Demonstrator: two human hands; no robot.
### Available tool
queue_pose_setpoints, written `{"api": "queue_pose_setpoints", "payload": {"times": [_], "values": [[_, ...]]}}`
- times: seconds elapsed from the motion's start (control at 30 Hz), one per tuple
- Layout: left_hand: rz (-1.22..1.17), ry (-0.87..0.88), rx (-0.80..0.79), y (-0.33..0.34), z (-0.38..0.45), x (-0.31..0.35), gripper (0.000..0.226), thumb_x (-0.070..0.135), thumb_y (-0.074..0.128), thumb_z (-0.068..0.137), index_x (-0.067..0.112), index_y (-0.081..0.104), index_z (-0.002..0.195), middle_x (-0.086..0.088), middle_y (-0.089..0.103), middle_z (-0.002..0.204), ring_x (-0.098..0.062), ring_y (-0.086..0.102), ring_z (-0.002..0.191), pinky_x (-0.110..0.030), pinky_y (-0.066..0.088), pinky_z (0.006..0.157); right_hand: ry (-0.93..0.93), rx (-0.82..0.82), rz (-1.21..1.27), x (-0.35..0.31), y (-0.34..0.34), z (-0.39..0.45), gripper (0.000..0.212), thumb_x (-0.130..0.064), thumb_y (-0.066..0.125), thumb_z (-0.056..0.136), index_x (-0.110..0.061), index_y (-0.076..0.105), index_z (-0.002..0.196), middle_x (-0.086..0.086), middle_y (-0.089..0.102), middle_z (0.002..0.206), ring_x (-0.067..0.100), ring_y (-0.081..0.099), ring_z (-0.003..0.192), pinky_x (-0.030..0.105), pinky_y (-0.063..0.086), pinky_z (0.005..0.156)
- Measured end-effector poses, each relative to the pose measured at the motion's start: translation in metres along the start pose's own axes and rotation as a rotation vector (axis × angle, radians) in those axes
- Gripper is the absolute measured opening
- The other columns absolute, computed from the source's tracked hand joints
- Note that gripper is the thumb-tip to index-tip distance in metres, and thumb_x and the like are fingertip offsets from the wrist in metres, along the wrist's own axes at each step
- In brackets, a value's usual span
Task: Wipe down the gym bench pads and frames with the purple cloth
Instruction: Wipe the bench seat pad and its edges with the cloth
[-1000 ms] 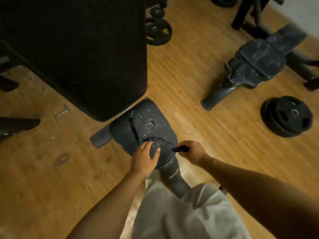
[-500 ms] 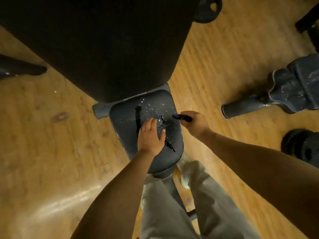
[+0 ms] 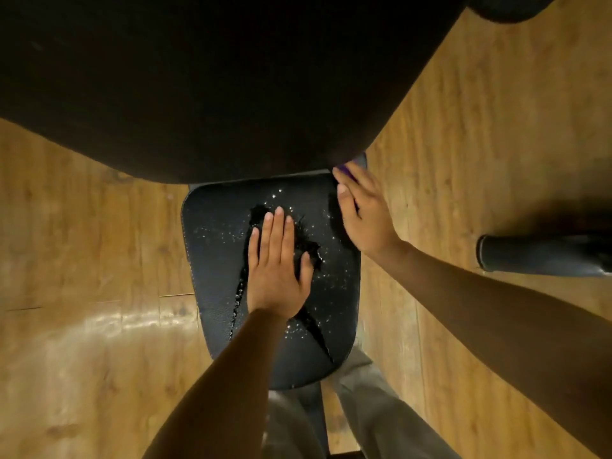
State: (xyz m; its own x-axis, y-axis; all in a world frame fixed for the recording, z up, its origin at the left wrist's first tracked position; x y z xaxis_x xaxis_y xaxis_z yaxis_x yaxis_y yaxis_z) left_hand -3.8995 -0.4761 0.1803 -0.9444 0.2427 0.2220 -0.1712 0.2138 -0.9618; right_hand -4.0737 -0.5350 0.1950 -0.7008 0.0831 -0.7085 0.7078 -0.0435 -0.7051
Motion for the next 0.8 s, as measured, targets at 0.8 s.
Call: {"api": "queue_pose_setpoints", "payload": {"times": [0.8], "values": [[-0.073,0.055,0.197,0.002,-0.001,-0.003,0.059,0.027,0.035,0.092,0.000,0.034,0.146,-0.015,0.025,0.156,-0.026,0.016,0.148,-0.047,0.015,0.120,-0.024,0.058,0.019,0.010,0.016,-0.067,0.051,-0.010,0.041,0.096,0.006,0.029,0.143,0.016,0.024,0.154,0.031,0.018,0.145,0.042,0.019,0.119]]}}
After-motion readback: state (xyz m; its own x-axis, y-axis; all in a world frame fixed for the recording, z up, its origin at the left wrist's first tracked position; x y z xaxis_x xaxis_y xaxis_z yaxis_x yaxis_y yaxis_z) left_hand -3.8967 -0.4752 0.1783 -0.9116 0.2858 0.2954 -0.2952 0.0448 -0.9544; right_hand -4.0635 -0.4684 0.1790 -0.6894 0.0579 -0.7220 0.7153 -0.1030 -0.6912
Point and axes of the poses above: each hand's wrist, its own z-axis towards the middle knuckle, its own y-axis out of the palm, x = y × z, the point moved 3 cm from there along z, towards the middle knuckle
